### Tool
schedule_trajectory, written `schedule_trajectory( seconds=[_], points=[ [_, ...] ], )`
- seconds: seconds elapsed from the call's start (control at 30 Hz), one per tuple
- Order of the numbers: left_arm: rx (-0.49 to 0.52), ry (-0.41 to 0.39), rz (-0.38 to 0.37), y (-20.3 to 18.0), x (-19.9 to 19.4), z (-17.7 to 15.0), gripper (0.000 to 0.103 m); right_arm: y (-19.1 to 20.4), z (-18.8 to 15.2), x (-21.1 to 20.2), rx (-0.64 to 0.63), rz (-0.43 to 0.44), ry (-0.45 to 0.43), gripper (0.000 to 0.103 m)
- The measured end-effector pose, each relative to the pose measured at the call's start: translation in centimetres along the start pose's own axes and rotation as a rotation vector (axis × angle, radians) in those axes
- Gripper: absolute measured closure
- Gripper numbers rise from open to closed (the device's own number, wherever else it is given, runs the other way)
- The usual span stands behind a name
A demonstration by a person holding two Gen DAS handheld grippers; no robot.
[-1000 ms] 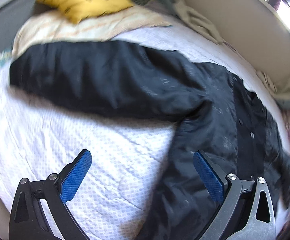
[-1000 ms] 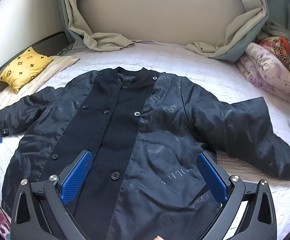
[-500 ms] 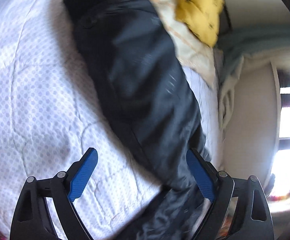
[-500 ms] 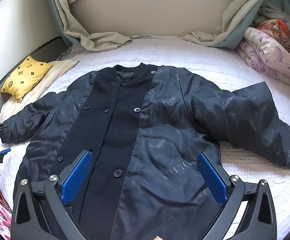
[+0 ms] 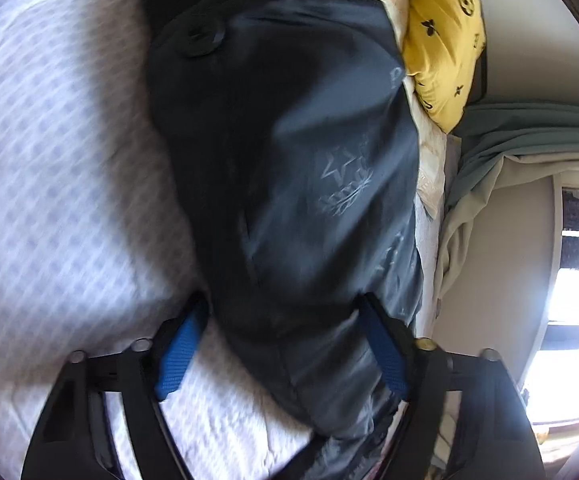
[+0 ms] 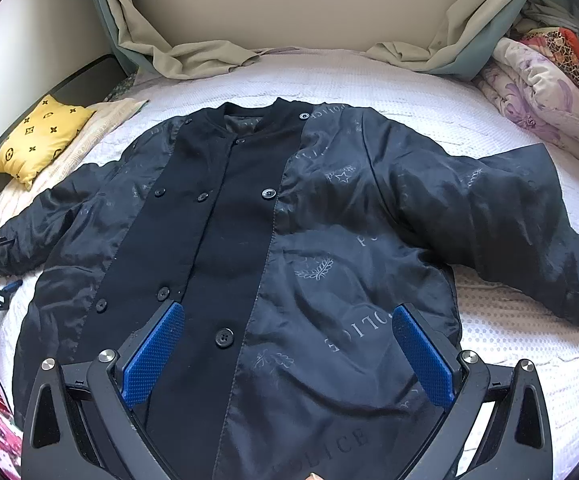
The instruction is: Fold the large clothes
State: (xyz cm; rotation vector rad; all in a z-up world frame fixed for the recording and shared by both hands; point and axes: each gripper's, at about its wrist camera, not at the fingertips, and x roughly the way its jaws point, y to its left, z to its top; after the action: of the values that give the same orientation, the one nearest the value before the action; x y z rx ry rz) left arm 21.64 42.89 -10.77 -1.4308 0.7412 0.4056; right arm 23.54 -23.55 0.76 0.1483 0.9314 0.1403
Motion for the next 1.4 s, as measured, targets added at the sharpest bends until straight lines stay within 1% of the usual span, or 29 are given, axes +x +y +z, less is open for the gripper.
schedule_trajectory(
  seconds=[0.03,0.07,0.13,0.2,0.27,0.3,0.37,0.47,0.57,0.7,0.77,0.9,1.0,1.13,1.2,1.27,1.33,1.4],
  points=[
    [0.016,0.000,-0.007,-0.2,0.4,0.2,0.044,0.0,0.0,0.1,0.001,-0.002,0.002,0.000],
    [0.023,0.001,-0.008,-0.4,0.6,0.3,0.050,0.0,0.0,0.2,0.002,-0.005,0.005,0.000],
    [0.012,-0.001,-0.019,-0.2,0.6,0.6,0.054,-0.1,0.0,0.5,0.003,-0.009,0.010,0.000],
    [0.007,0.000,-0.035,0.0,0.5,0.9,0.061,-0.2,0.0,0.7,0.007,-0.014,0.015,0.000],
    [0.020,-0.005,-0.053,-0.1,0.1,1.0,0.076,-0.3,0.0,0.9,0.010,-0.016,0.018,0.000],
    [0.026,-0.010,-0.064,-0.4,-0.1,1.1,0.079,-0.3,0.0,1.0,0.011,-0.016,0.020,0.000],
    [0.043,-0.025,-0.078,-0.9,-0.7,0.9,0.083,-0.4,0.0,1.0,0.013,-0.017,0.024,0.000],
    [0.100,-0.065,-0.094,-2.5,-2.0,0.2,0.085,-0.4,0.0,1.1,0.014,-0.019,0.025,0.000],
    [0.201,-0.117,-0.104,-4.7,-3.7,-1.2,0.085,-0.4,-0.1,1.0,0.014,-0.020,0.022,0.000],
    [0.379,-0.192,-0.084,-8.2,-5.6,-3.4,0.085,-0.2,0.0,0.7,0.007,-0.022,0.015,0.000],
    [0.482,-0.235,-0.053,-9.8,-6.5,-5.2,0.085,-0.2,0.1,0.4,0.004,-0.025,0.006,0.000],
    [0.666,-0.287,-0.029,-13.8,-7.3,-9.1,0.085,-0.6,0.5,-0.4,0.018,-0.035,-0.017,0.000],
    [0.805,-0.316,-0.022,-17.1,-7.6,-13.6,0.085,-1.1,0.9,-0.7,0.036,-0.045,-0.029,0.000],
    [0.974,-0.323,-0.012,-21.3,-6.4,-20.5,0.085,-1.7,1.2,-1.0,0.063,-0.055,-0.037,0.000],
    [1.056,-0.309,-0.020,-22.5,-5.5,-23.9,0.085,-2.0,1.3,-1.1,0.074,-0.055,-0.039,0.000],
    [1.132,-0.277,-0.028,-23.4,-3.8,-27.4,0.085,-2.2,1.4,-1.4,0.084,-0.054,-0.044,0.000],
    [1.195,-0.222,-0.025,-23.6,-1.6,-30.6,0.085,-2.4,1.5,-1.8,0.094,-0.049,-0.052,0.000],
    [1.252,-0.171,-0.006,-23.1,0.6,-33.8,0.085,-2.6,1.6,-2.2,0.101,-0.046,-0.062,0.000]
  ],
)
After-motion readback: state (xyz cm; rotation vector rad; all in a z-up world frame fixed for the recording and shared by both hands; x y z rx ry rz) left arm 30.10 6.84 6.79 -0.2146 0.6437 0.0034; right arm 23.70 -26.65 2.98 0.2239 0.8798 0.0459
